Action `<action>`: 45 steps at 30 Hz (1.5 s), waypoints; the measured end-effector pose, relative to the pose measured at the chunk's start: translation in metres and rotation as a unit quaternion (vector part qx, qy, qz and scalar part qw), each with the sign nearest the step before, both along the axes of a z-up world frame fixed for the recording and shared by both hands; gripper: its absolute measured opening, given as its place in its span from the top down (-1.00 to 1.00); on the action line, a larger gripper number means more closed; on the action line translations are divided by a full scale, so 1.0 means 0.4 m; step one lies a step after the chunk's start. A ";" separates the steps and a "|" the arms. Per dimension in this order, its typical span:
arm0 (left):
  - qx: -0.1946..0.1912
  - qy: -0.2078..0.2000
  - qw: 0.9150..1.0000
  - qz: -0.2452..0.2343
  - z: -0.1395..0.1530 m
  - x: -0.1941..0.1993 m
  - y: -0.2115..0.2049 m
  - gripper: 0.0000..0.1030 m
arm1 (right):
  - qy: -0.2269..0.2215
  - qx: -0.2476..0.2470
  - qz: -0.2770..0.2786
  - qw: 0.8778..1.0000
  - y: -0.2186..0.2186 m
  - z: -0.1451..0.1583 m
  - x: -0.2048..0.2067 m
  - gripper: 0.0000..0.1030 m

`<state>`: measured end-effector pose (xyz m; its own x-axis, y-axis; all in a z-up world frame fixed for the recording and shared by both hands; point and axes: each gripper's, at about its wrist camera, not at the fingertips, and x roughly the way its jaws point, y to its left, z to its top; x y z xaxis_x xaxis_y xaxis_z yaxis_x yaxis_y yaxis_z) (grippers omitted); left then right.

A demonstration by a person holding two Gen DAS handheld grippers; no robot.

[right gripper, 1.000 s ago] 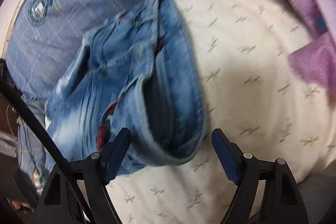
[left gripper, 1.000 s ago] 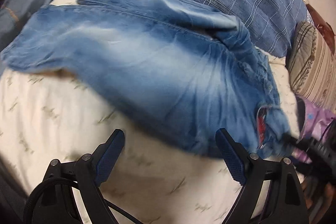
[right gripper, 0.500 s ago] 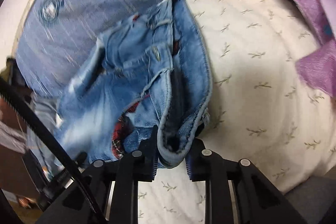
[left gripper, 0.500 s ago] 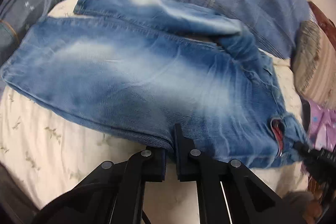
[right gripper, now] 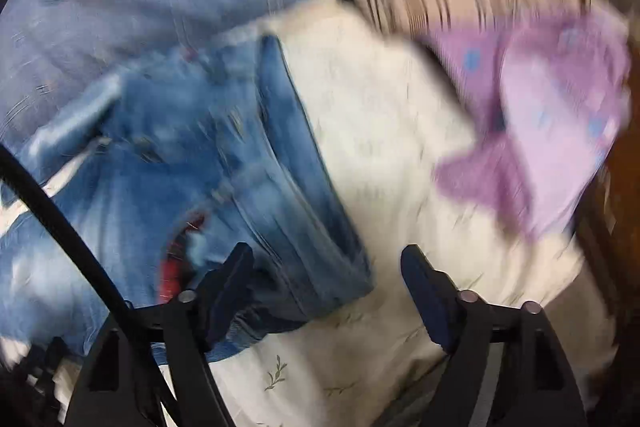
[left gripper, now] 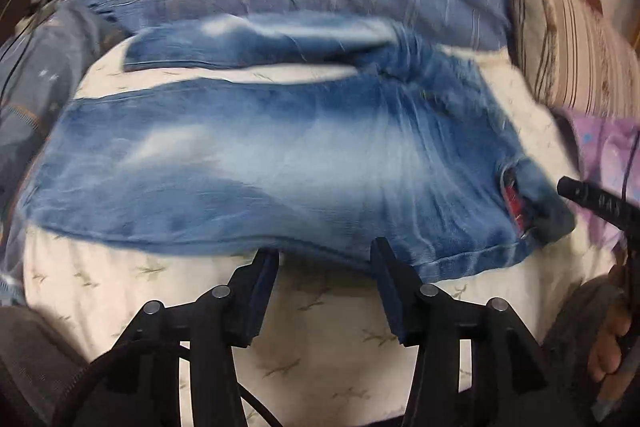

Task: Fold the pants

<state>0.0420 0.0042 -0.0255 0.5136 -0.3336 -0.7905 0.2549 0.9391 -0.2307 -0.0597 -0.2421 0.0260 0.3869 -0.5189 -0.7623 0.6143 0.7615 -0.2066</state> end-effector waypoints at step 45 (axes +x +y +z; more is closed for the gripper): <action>-0.028 0.051 0.953 0.297 -0.088 0.159 0.509 0.93 | 0.097 0.144 0.453 0.875 0.569 -0.247 0.204 0.81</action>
